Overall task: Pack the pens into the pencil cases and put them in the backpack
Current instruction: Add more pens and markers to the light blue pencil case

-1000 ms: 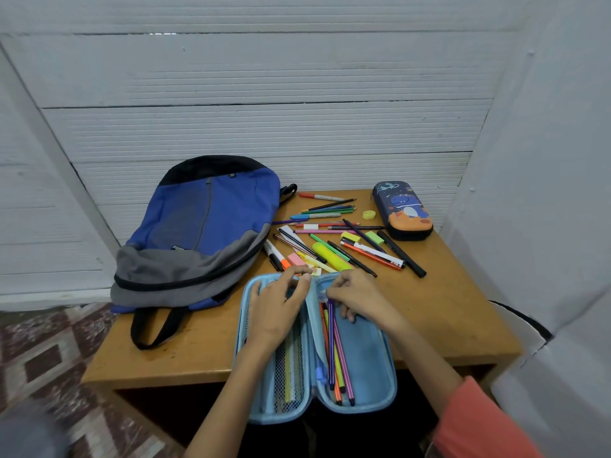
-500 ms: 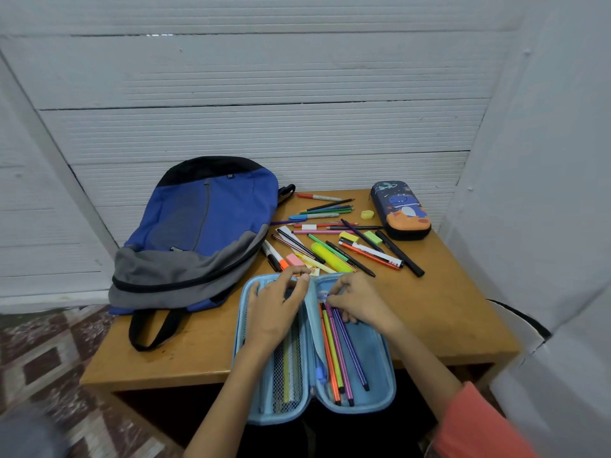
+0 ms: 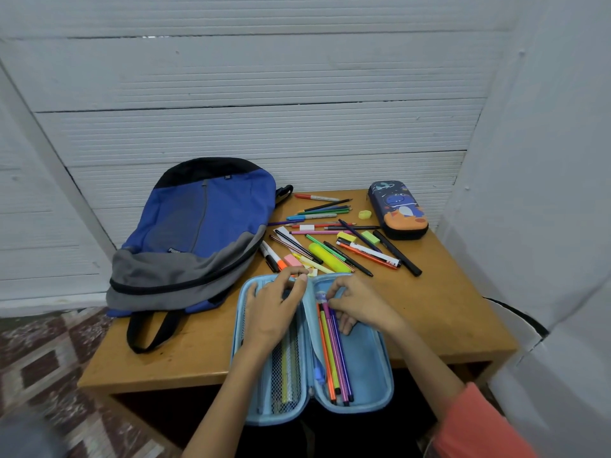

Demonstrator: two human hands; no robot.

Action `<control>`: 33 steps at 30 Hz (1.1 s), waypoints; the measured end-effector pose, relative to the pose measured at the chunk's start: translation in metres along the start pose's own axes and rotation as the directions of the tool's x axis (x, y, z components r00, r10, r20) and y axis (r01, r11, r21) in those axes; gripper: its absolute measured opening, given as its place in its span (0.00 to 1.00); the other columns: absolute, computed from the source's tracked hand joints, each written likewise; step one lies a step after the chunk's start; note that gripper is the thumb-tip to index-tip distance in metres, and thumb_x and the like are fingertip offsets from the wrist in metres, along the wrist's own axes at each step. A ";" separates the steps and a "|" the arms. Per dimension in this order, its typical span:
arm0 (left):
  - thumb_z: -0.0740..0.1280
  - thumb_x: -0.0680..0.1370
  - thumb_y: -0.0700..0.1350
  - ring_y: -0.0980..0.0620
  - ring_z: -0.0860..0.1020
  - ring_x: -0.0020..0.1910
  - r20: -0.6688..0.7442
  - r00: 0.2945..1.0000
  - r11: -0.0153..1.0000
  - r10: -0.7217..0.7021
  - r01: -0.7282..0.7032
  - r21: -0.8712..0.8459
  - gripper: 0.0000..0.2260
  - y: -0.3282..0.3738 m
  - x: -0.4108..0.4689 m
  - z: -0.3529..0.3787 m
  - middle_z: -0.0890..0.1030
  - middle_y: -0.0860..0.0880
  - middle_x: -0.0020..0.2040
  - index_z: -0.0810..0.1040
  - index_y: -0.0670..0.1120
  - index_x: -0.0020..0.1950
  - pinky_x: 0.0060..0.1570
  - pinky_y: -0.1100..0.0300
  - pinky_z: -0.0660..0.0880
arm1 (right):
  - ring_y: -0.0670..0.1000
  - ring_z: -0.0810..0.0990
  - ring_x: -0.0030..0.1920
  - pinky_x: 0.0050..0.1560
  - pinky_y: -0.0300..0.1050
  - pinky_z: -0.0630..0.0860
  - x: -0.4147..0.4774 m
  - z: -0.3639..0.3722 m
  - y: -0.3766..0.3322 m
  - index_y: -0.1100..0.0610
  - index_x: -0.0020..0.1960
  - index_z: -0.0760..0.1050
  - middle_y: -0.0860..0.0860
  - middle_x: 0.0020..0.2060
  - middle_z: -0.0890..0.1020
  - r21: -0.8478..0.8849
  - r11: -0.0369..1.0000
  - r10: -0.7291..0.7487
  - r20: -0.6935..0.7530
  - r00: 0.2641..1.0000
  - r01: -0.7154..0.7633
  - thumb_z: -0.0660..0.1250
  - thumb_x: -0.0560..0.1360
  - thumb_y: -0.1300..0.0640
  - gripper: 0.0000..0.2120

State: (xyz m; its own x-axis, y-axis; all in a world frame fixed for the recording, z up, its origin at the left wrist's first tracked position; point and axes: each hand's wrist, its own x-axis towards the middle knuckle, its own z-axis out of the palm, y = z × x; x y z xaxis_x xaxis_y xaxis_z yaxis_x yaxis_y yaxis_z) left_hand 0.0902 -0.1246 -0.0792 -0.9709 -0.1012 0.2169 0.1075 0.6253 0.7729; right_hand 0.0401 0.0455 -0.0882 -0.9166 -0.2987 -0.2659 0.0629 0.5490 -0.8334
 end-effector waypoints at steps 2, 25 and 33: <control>0.55 0.81 0.60 0.66 0.75 0.39 -0.011 1.000 1.000 0.002 -0.002 0.003 0.05 0.000 0.000 0.000 0.77 0.62 0.32 0.70 0.67 0.52 0.69 0.42 0.58 | 0.57 0.82 0.28 0.28 0.45 0.78 -0.001 0.000 0.000 0.60 0.49 0.74 0.60 0.33 0.81 0.011 1.000 0.000 0.003 1.000 0.000 0.66 0.77 0.62 0.02; 0.57 0.81 0.61 0.63 0.73 0.35 0.001 1.000 1.000 -0.019 0.019 -0.009 0.05 0.003 0.001 0.001 0.75 0.62 0.30 0.71 0.68 0.52 0.67 0.38 0.63 | 0.52 0.81 0.27 0.29 0.43 0.80 -0.005 -0.002 -0.001 0.54 0.59 0.77 0.55 0.30 0.80 -0.029 0.999 -0.014 0.085 0.996 0.017 0.60 0.80 0.62 0.11; 0.57 0.81 0.61 0.64 0.75 0.38 0.003 0.999 0.999 -0.037 0.037 -0.006 0.05 0.003 0.002 0.002 0.75 0.61 0.30 0.71 0.68 0.52 0.70 0.41 0.58 | 0.53 0.81 0.27 0.27 0.43 0.78 -0.002 -0.002 0.002 0.54 0.56 0.77 0.54 0.30 0.79 0.009 1.000 -0.019 0.089 0.996 0.018 0.62 0.80 0.61 0.08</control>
State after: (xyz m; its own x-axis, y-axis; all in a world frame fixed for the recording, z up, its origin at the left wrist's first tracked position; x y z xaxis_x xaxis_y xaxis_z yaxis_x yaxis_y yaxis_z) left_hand 0.0881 -0.1216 -0.0773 -0.9749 -0.1223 0.1863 0.0726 0.6161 0.7843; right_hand 0.0416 0.0486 -0.0878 -0.8786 -0.3776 -0.2924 0.0499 0.5363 -0.8426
